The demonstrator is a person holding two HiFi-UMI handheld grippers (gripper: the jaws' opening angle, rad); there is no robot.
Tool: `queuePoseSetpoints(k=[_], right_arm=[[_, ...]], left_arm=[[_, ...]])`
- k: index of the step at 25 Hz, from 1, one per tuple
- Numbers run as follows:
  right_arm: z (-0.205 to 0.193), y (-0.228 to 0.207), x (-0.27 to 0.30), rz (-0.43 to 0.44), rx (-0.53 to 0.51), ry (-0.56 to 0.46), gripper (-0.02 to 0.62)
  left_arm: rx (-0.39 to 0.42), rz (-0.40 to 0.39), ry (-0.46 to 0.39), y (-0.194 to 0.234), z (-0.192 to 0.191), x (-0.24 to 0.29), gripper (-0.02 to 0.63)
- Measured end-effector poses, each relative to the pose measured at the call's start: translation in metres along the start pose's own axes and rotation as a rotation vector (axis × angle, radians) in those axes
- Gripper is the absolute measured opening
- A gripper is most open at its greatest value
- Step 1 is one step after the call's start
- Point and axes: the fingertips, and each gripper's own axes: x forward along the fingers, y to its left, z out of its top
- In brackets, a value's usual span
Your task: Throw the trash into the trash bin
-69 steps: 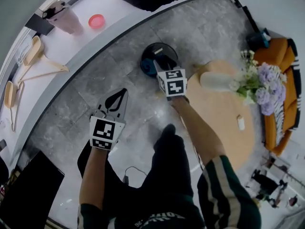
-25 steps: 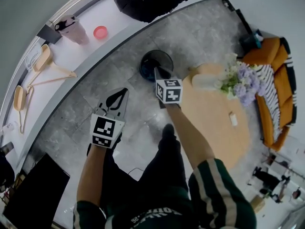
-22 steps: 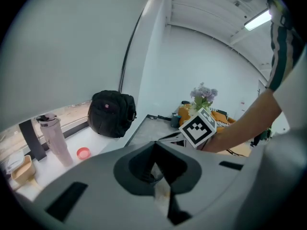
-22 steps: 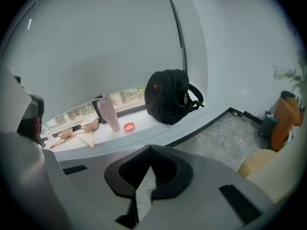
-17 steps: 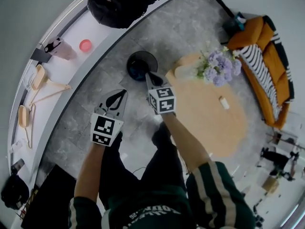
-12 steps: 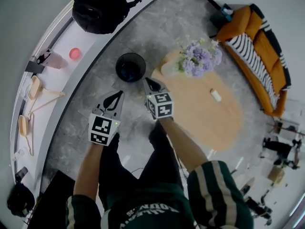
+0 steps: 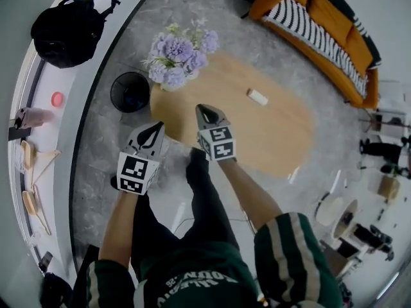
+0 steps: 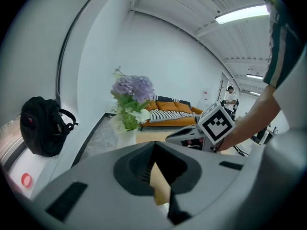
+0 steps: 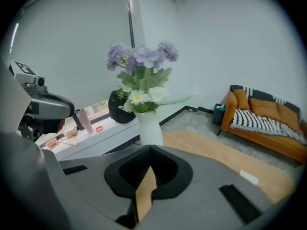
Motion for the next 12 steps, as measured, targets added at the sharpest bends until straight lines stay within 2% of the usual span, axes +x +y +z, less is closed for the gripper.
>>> queuePoseSetpoints(k=[5, 12], right_arm=[[-0.024, -0.096, -0.034, -0.088, 0.036, -0.011, 0.002], [-0.065, -0.2, -0.065, -0.175, 0.062, 0.009, 0.002]], left_arm=[[0.049, -0.098, 0.019, -0.06, 0.021, 0.071, 0.0], [0.099, -0.179, 0.038, -0.118, 0.032, 0.149, 0.0]])
